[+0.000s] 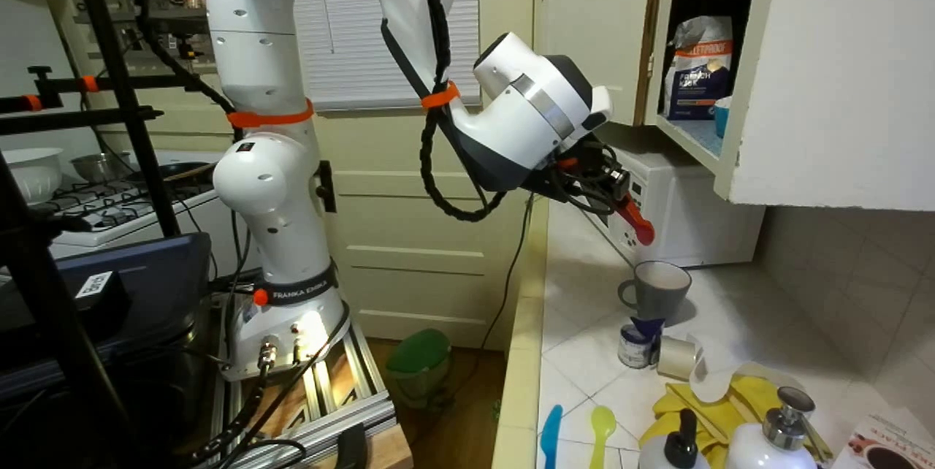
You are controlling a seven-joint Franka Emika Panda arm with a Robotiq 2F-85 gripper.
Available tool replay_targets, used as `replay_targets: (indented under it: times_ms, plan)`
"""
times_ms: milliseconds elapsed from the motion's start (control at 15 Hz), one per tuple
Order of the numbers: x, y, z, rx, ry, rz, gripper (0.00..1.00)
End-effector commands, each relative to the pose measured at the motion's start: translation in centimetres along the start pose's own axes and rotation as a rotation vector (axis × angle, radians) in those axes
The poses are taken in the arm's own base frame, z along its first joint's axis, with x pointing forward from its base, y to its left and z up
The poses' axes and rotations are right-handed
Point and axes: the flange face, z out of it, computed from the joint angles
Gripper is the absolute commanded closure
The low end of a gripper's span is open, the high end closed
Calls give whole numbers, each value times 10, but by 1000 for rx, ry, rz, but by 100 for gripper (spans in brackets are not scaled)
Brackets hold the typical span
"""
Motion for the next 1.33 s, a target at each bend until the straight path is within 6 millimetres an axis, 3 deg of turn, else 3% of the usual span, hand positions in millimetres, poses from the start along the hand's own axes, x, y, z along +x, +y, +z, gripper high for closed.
replay_targets:
  times_ms: [0, 733, 1267]
  plan:
    - [5, -16, -22, -49, 33, 28, 97]
    - [33, -66, -40, -219, 66, 25, 97]
    - [51, -87, -46, -305, 100, 14, 97]
